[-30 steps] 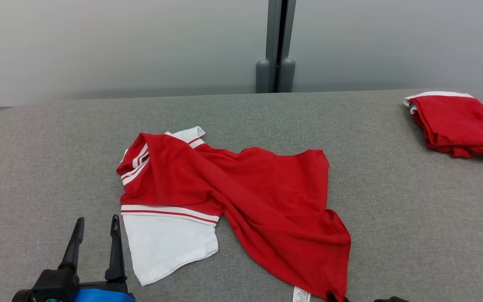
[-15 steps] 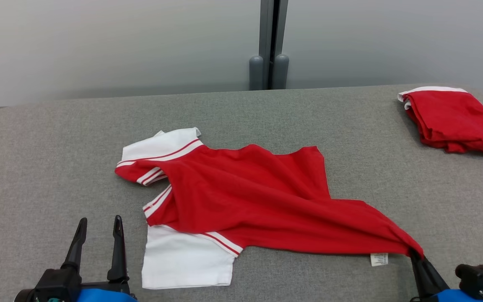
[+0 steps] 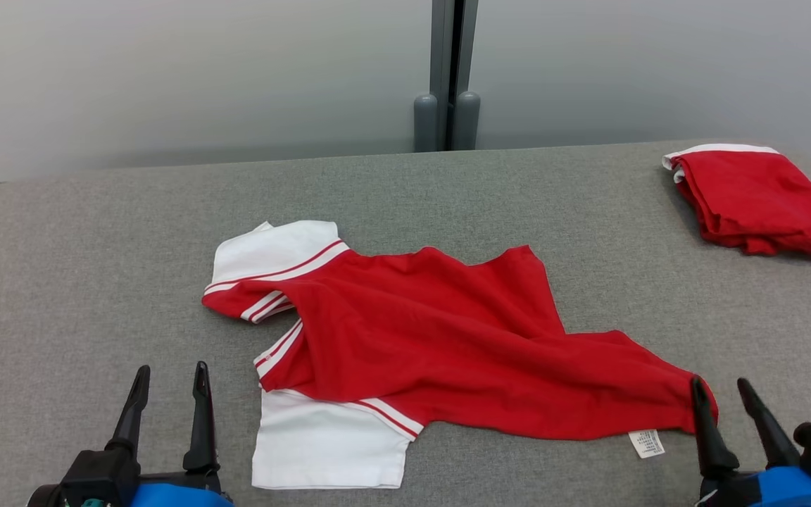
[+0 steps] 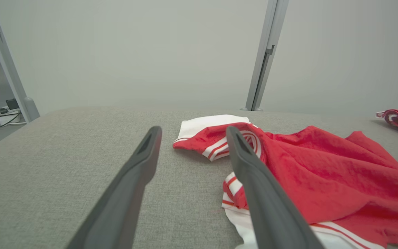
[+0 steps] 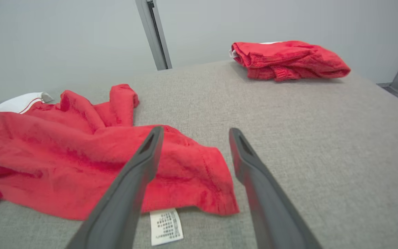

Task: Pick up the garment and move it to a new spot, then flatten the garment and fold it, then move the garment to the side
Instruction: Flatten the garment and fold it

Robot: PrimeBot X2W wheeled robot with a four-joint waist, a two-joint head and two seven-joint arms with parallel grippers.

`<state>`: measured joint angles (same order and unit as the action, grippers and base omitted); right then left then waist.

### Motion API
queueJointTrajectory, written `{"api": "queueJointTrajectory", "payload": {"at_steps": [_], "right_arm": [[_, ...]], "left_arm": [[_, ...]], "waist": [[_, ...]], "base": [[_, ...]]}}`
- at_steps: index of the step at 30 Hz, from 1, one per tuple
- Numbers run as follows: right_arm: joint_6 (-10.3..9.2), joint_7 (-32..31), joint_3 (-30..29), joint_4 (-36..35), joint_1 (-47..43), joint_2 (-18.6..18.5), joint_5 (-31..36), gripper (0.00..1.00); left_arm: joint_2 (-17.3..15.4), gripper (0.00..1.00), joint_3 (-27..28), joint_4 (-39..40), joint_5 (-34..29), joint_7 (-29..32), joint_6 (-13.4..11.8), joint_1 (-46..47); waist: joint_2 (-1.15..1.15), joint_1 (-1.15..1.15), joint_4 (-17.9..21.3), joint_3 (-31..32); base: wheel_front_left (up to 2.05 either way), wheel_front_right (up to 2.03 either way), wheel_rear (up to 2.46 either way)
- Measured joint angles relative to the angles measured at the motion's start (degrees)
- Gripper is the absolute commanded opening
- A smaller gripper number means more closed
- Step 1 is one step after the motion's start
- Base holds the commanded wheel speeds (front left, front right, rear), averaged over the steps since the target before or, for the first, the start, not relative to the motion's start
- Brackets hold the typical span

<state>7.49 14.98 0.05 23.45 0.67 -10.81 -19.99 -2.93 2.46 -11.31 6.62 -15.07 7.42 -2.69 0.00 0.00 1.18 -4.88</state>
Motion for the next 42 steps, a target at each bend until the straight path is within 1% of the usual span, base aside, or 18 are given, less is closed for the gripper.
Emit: {"api": "queueJointTrajectory", "payload": {"at_steps": [3, 6, 9, 13, 23, 32, 42], "right_arm": [[-0.01, 0.05, -2.31, -5.28, -0.06, 1.18, 2.01, 1.0], [0.0, 0.04, -3.11, -9.68, -0.44, 2.3, 3.81, 1.0], [0.0, 0.07, -2.64, -13.46, -0.96, 3.46, 4.99, 1.0], [0.0, 0.07, -1.21, -16.31, -1.66, 4.86, 6.06, 1.0], [0.0, 0.07, 2.29, -16.46, -5.7, 6.65, 7.26, 1.0], [0.0, 0.07, 2.52, -14.8, -6.9, 7.0, 7.77, 1.0], [0.0, 0.07, 2.04, -13.85, -6.89, 7.08, 7.87, 1.0]], "left_arm": [[-0.01, 1.0, -0.01, 0.13, -0.11, 0.0, 0.0, 0.13], [-0.01, 1.0, -0.07, 0.45, -0.18, 0.0, 0.0, 0.26], [-0.01, 1.0, -0.25, 0.76, -0.24, 0.0, 0.0, 0.24], [0.01, 1.0, -0.7, 0.92, -0.58, 0.0, 0.0, -0.52], [0.01, 1.0, -1.0, 0.86, -2.65, 0.0, 0.0, -2.7], [-0.16, 1.0, -0.49, -0.82, -4.07, 0.0, 0.0, -3.29], [-0.35, 1.0, -0.26, -1.77, -4.08, 0.0, 0.0, -3.04]], "waist": [[0.0, 0.0, 0.12, 0.25], [0.0, 0.0, 0.16, 0.88], [0.0, 0.0, 0.13, 1.8], [0.0, 0.0, 0.06, 3.25], [0.0, -0.01, -0.39, 5.13], [0.0, 0.0, -0.49, 5.49], [0.0, 0.0, -0.33, 5.48]], "base": [[0.0, 0.0, 0.0], [0.0, 0.0, 0.0], [0.0, 0.0, 0.0], [0.0, 0.0, 0.0], [0.0, 0.0, 0.0], [0.0, 0.0, 0.0], [0.0, 0.0, 0.0]]}}
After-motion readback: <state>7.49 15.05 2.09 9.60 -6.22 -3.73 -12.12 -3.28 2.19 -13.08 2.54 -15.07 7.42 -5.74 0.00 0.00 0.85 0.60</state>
